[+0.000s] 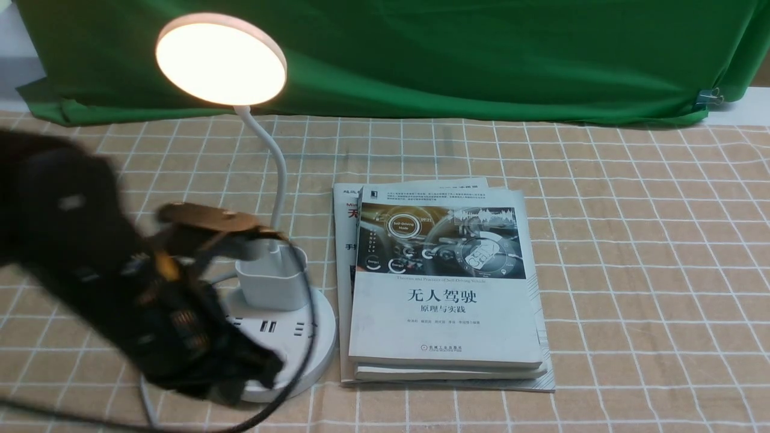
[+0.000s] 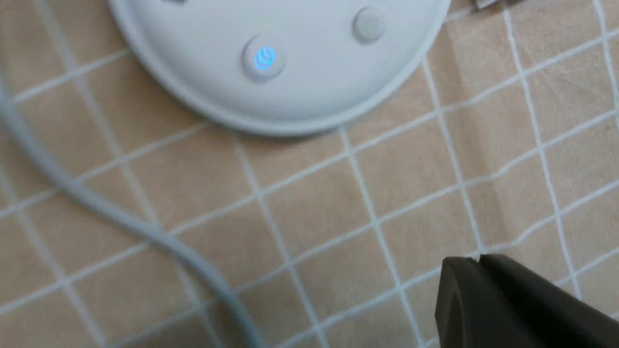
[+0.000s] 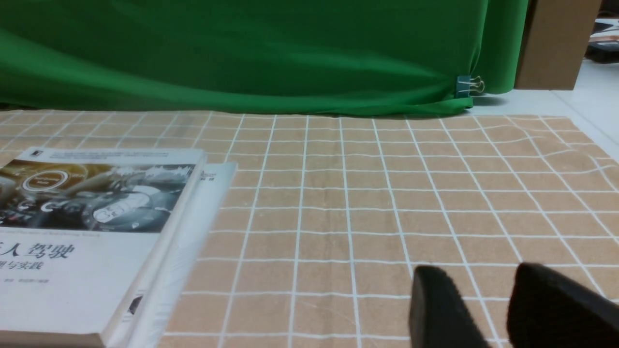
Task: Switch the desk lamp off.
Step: Use the left arm to press the button switch on the lamp holder
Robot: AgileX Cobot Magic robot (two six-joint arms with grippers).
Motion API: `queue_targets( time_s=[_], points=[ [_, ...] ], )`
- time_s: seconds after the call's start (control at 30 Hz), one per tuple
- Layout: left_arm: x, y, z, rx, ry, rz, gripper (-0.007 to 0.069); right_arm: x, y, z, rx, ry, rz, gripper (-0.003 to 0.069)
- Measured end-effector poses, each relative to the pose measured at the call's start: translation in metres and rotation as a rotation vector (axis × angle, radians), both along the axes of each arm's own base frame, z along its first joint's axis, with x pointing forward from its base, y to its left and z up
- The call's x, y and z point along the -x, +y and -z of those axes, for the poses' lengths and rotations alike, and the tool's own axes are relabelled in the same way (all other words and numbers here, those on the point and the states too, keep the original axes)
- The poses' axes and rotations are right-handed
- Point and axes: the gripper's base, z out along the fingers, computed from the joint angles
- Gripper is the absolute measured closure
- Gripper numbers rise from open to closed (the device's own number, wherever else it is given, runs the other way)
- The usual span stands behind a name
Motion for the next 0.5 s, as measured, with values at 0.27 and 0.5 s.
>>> queue_targets(
  time_s=[0.27,0.5],
  points=[
    [-0.032,-0.014,0.016,-0.035,-0.008,0.011,0.0619,0.0,0.0,0.0,0.0,0.0,0.0,0.042],
    [-0.031,-0.034,0.025,-0.081,-0.003,0.088,0.0619,0.0,0.0,0.0,0.0,0.0,0.0,0.042]
  ],
)
